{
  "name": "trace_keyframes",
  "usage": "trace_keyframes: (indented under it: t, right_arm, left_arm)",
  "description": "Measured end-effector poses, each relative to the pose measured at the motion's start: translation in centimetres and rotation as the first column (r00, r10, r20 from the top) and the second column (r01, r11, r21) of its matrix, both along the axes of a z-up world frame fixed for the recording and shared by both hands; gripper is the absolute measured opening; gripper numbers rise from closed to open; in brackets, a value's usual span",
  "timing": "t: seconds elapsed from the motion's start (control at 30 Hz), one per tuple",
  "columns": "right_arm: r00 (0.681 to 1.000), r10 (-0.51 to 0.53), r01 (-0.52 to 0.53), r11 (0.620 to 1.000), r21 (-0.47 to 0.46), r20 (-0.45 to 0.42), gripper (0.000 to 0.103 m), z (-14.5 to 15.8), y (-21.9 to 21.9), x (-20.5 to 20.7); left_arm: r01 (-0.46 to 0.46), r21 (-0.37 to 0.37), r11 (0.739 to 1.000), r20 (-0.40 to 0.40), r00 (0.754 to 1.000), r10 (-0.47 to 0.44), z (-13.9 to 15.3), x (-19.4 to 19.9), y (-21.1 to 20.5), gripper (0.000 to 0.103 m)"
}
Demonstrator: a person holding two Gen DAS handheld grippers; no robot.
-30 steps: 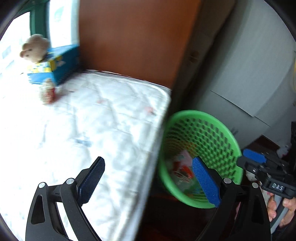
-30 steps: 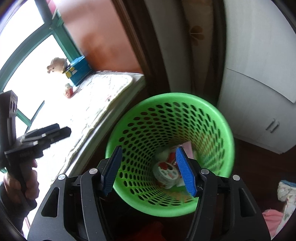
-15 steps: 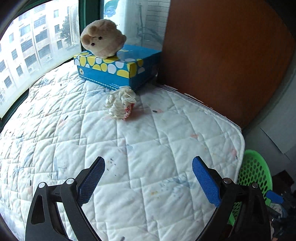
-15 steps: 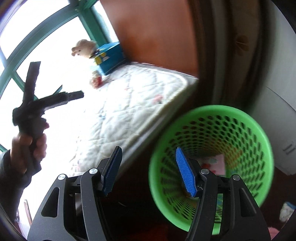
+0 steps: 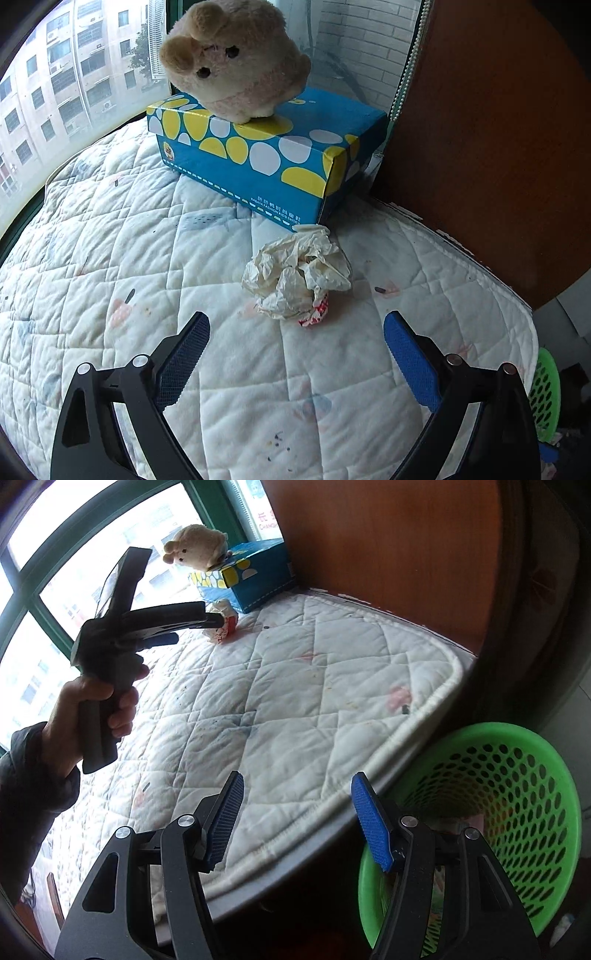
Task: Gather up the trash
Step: 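Move the left tool back to the crumpled white tissue on the mattress, then grasp the crumpled white tissue with the left tool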
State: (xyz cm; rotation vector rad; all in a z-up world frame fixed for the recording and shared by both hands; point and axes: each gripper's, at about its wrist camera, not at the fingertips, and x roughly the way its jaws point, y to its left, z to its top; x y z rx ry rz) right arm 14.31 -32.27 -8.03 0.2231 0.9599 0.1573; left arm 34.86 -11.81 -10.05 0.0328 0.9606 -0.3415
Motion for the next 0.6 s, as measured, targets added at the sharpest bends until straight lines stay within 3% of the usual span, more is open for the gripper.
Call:
trace_keyframes:
  t: [0.2,0.3,0.43,0.6]
  right_arm:
    - [1.000,0.011,-0.011,1.000,-0.002,-0.008,0.061,-0.4,0.7,1.8]
    - [1.000,0.009,-0.009,1.000,-0.016,-0.011,0.061,-0.5,0.8,2.5]
    - [1.000,-0.005,0.005,1.000,-0.009,0.001,0.061,-0.4,0.5,2.8]
    - [1.000,-0.003,0.003,1.000,-0.009,-0.003,0.061,-0.8,0.3,3.2]
  left_arm:
    - [-0.006,-0.018,1.000,-0.023,1.000,0.005,-1.0,2.7,-0.5,0.090]
    - [0.002,-0.023,1.000,-0.050,0.999,-0.003,-1.5,3.6,-0.8,0.075]
    - [0.019,-0.043,0.999,-0.058,0.998,-0.022,-1.9,4.2,-1.2,0.065]
    - [0.026,-0.037,0.999,-0.070,0.997,-0.028,-2.5,4.4,-1.6,0.044]
